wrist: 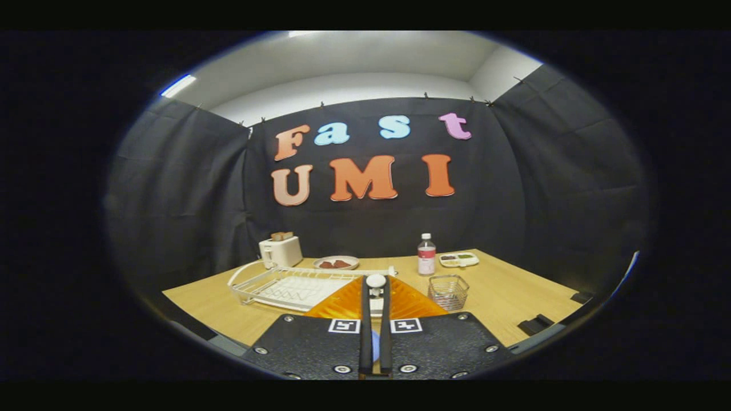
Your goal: Take the plate from the dish rack, then take the spoon from the basket and place it into the plate.
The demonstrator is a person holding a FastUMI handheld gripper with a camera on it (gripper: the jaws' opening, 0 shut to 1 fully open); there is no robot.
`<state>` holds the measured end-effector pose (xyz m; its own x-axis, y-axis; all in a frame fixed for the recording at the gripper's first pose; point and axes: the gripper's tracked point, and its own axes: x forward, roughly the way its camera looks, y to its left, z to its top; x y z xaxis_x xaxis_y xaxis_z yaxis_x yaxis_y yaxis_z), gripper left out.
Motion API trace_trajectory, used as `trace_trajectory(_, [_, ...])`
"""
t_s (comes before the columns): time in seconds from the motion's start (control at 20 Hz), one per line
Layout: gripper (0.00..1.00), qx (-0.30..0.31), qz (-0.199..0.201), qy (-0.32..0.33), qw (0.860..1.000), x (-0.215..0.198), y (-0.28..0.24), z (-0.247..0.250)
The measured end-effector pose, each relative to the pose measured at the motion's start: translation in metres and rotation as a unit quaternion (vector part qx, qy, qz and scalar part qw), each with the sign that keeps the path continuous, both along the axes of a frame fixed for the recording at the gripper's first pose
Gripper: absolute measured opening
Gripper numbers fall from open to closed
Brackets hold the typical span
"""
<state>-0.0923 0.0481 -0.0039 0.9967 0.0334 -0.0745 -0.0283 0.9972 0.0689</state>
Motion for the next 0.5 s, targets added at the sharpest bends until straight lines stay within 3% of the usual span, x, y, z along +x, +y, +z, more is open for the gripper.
trace_trajectory(0.2, [0.05,0.022,0.046,0.019,0.999,-0.011,0.035,-0.017])
trace_trajectory(0.5, [0.05,0.031,0.076,0.044,0.996,-0.015,0.062,-0.046])
